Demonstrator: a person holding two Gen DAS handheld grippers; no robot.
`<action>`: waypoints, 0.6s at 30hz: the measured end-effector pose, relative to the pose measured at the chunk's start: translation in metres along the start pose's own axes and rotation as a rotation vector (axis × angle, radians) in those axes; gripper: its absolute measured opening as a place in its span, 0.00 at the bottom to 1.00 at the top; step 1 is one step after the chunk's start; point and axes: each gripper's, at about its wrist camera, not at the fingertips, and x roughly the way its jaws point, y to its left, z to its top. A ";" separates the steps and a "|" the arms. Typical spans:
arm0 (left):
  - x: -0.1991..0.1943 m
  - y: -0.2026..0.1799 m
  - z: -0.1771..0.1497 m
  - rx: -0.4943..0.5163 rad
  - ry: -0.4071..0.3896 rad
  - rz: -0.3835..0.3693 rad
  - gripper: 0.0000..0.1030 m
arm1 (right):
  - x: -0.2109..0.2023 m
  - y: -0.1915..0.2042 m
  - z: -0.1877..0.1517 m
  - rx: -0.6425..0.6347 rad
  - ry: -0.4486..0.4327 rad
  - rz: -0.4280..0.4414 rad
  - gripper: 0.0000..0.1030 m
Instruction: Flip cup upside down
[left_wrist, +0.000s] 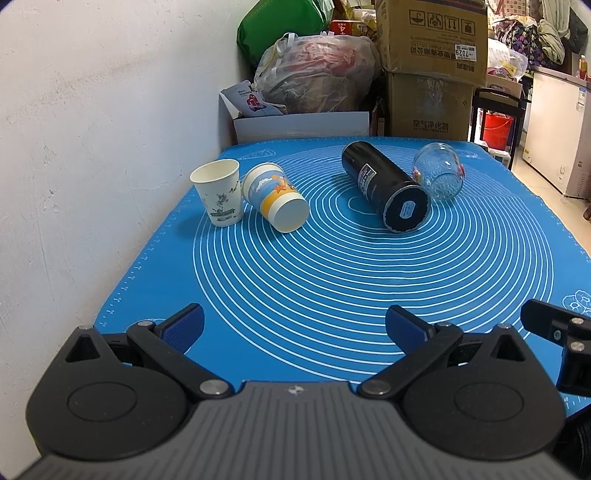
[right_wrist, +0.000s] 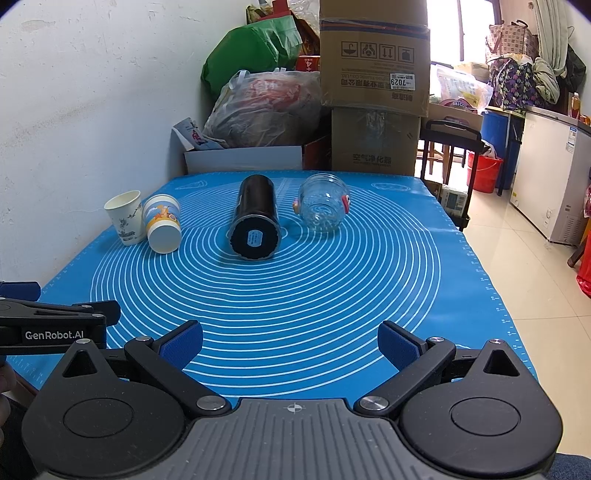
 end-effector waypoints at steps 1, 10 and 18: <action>0.000 0.000 0.000 0.000 0.000 0.000 1.00 | 0.000 0.000 0.000 0.000 0.000 0.000 0.99; 0.003 0.000 0.000 0.000 0.002 0.000 1.00 | 0.000 -0.002 0.000 0.003 -0.001 -0.002 0.99; 0.009 -0.003 0.003 0.005 0.002 -0.007 1.00 | 0.005 -0.007 0.001 0.020 0.000 -0.011 0.99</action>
